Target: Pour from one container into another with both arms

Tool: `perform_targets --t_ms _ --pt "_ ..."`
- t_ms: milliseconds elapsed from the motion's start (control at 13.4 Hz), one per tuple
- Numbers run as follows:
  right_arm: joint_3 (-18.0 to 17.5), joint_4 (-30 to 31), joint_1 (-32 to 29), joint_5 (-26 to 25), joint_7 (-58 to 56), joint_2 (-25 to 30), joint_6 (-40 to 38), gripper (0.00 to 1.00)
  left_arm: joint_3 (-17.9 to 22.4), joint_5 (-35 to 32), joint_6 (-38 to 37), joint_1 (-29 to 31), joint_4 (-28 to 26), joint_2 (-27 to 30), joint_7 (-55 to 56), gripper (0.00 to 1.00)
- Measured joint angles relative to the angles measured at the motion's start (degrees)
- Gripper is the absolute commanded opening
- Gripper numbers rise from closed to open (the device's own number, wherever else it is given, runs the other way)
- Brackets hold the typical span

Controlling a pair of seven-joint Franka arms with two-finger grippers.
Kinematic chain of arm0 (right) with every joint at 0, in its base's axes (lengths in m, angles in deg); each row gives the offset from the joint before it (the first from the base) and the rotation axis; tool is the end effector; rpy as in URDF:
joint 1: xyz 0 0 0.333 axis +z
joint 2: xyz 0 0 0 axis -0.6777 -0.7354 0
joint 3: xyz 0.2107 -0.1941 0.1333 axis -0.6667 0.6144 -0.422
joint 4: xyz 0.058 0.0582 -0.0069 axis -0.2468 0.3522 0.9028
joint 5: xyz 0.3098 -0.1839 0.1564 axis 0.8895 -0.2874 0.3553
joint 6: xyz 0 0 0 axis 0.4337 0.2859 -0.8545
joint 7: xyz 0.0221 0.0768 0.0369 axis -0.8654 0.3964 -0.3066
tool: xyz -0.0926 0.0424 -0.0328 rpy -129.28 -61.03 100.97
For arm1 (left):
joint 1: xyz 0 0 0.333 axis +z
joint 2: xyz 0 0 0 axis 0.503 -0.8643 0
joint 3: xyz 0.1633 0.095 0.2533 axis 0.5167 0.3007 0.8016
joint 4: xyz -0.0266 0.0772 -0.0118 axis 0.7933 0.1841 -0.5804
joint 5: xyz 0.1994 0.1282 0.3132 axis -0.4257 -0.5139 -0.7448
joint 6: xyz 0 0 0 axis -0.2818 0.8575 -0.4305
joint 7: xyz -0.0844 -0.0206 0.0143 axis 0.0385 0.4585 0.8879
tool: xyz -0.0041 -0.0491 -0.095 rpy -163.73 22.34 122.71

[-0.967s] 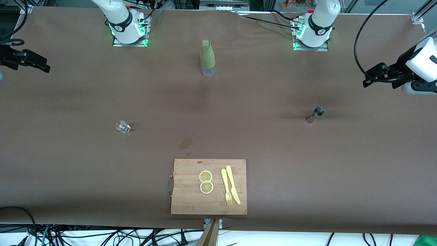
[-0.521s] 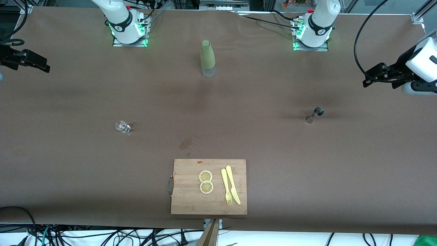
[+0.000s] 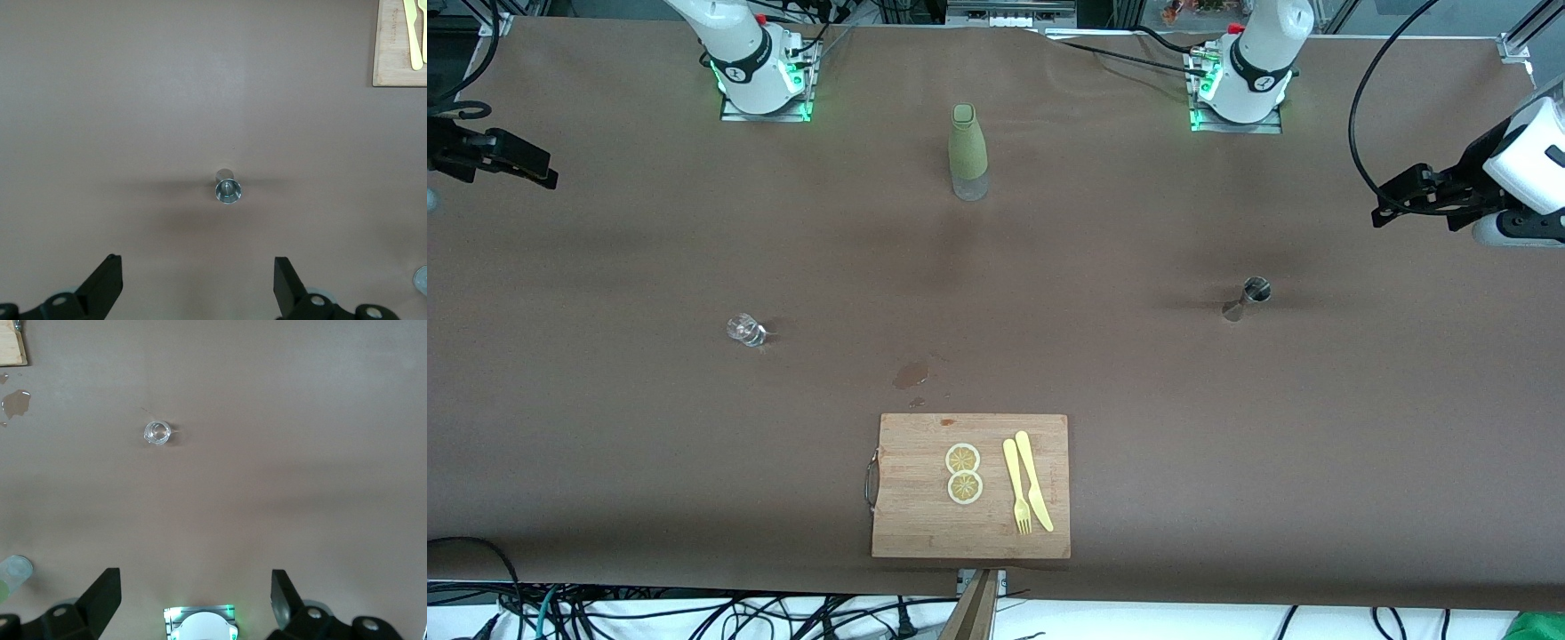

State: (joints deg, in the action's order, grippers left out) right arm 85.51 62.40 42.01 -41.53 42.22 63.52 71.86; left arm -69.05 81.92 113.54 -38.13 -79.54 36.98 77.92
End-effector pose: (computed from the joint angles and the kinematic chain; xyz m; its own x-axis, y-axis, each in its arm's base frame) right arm 0.5416 -0.0189 0.6304 0.9881 -0.0605 -0.1416 -0.0540 -0.9973 0.0494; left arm 0.5501 -0.0128 0.5997 0.9980 0.0117 -0.0618 0.0144 -0.9990 0.0429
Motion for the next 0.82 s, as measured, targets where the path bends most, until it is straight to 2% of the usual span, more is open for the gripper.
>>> perform_targets --t_ms 818 --pt "0.0 0.0 0.0 -0.6 0.0 0.0 0.1 1.00 0.1 0.0 -0.2 0.6 -0.4 -0.1 0.0 1.00"
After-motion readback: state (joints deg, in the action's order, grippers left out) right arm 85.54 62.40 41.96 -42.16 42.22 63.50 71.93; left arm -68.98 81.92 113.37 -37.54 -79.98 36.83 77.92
